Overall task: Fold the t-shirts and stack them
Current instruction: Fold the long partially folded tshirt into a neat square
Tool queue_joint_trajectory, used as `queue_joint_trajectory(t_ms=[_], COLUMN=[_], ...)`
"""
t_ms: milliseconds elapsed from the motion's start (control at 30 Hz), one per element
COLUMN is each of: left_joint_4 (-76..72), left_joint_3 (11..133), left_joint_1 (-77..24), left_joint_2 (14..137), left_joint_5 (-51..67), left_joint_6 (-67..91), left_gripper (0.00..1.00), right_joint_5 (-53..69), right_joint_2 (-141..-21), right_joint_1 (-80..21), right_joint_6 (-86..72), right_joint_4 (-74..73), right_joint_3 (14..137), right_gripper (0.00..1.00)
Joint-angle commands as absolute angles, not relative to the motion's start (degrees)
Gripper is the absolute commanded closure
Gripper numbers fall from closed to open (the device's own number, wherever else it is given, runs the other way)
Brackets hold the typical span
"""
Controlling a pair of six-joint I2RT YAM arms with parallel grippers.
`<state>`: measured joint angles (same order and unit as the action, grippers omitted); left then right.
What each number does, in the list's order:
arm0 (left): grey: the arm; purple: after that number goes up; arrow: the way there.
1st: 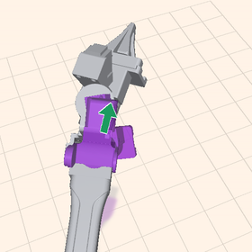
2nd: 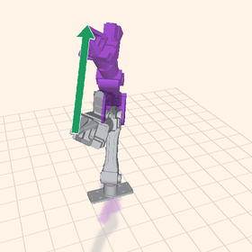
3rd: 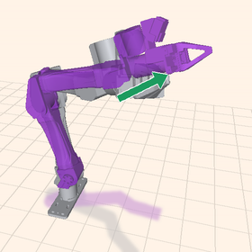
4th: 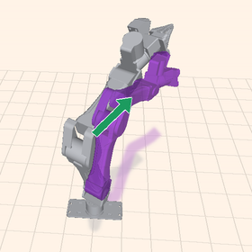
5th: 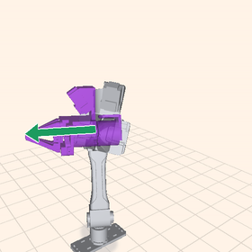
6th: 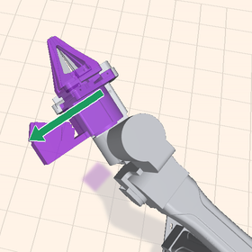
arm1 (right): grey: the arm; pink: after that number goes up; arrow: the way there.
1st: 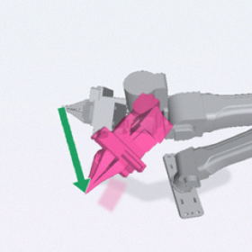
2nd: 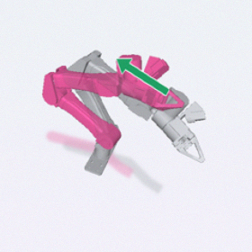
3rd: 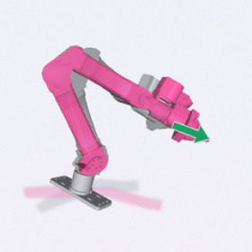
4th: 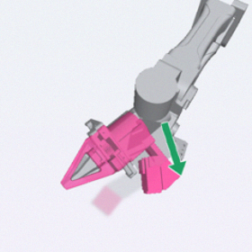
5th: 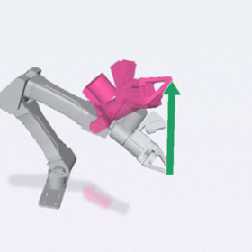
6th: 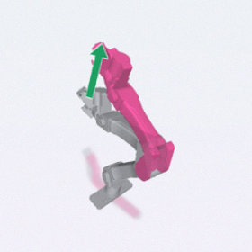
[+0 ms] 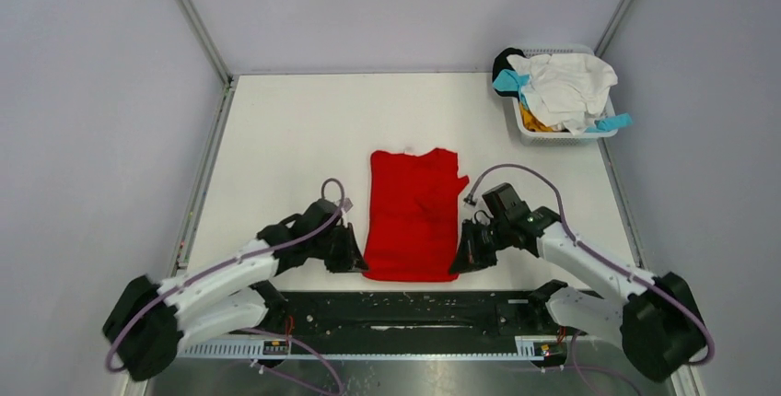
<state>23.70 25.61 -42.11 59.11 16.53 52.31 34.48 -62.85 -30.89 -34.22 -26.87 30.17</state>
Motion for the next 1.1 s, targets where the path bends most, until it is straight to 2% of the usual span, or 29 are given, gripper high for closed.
queue_joint_trajectory(t_ms=[0,133,367,667,1067], left_joint_4=[26.42,29.75,33.3,31.05,34.2], left_joint_3=[27.06,34.15,46.47,60.89,77.58], left_joint_1=[-45.07,-45.08,-42.32,-33.87,-28.54], left_joint_2=[47.29,44.91,54.0,71.09,90.14], left_joint_5=[19.02,15.16,3.42,2.13,2.41], left_joint_6=[55.02,51.14,46.19,43.06,37.75], left_gripper=[1.0,1.0,1.0,1.0,1.0], right_joint_5=[44.78,42.77,42.85,38.95,34.57], right_joint_2=[-55.8,-52.29,-56.52,-68.04,-77.99], right_joint_1=[-31.86,-31.43,-23.0,-14.93,-8.92], right_joint_6=[-31.24,-31.48,-30.88,-27.68,-26.61], right_joint_4=[-39.56,-39.93,-35.85,-34.73,-34.39], right_joint_3=[31.62,37.17,43.22,51.94,59.39], right_gripper=[1.0,1.0,1.0,1.0,1.0])
